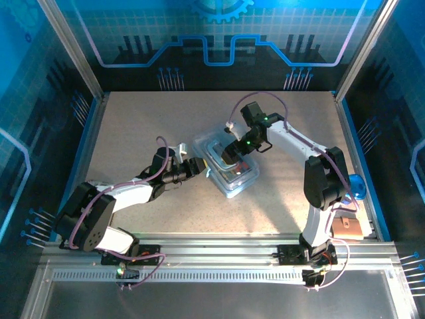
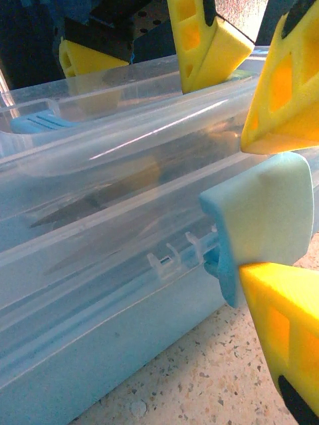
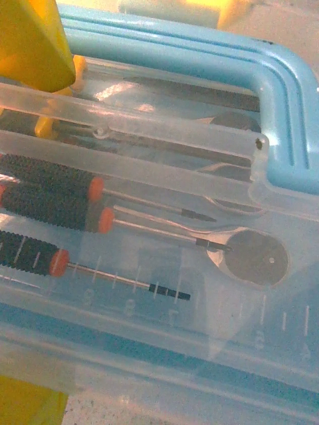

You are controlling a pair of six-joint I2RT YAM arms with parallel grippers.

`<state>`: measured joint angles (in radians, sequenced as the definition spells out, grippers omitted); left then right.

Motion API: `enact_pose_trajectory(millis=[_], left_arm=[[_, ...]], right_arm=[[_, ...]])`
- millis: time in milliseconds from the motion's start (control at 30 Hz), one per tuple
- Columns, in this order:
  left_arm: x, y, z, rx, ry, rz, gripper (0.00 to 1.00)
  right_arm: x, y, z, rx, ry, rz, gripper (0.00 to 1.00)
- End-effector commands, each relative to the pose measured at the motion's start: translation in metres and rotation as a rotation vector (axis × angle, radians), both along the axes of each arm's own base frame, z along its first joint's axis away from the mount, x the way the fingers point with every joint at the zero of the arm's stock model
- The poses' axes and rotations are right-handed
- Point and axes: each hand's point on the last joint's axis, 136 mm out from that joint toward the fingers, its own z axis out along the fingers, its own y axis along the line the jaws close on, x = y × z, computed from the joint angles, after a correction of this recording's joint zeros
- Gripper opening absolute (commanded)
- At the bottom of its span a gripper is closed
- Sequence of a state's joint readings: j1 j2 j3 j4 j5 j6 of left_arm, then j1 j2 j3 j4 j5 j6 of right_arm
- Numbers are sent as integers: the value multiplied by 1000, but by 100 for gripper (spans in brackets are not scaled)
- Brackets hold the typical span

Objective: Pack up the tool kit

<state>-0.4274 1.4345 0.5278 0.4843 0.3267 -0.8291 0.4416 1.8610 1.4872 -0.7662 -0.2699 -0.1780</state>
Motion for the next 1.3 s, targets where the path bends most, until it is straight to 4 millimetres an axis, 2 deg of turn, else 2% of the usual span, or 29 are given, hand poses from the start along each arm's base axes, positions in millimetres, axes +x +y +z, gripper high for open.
enact_pose_trajectory(millis=[0, 300, 500, 1267], left_arm=[[2, -2, 13, -18, -49, -9, 47], [0, -2, 8, -32, -39, -3, 47], [0, -3, 6, -40, -35, -4, 43], [2, -7, -2, -58, -18, -5, 42]], right_arm=[[-52, -15, -54, -140, 228, 79, 100], [-52, -15, -55, -141, 233, 80, 100], [-53, -15, -56, -142, 235, 81, 100], [-53, -15, -56, -144, 240, 82, 100]])
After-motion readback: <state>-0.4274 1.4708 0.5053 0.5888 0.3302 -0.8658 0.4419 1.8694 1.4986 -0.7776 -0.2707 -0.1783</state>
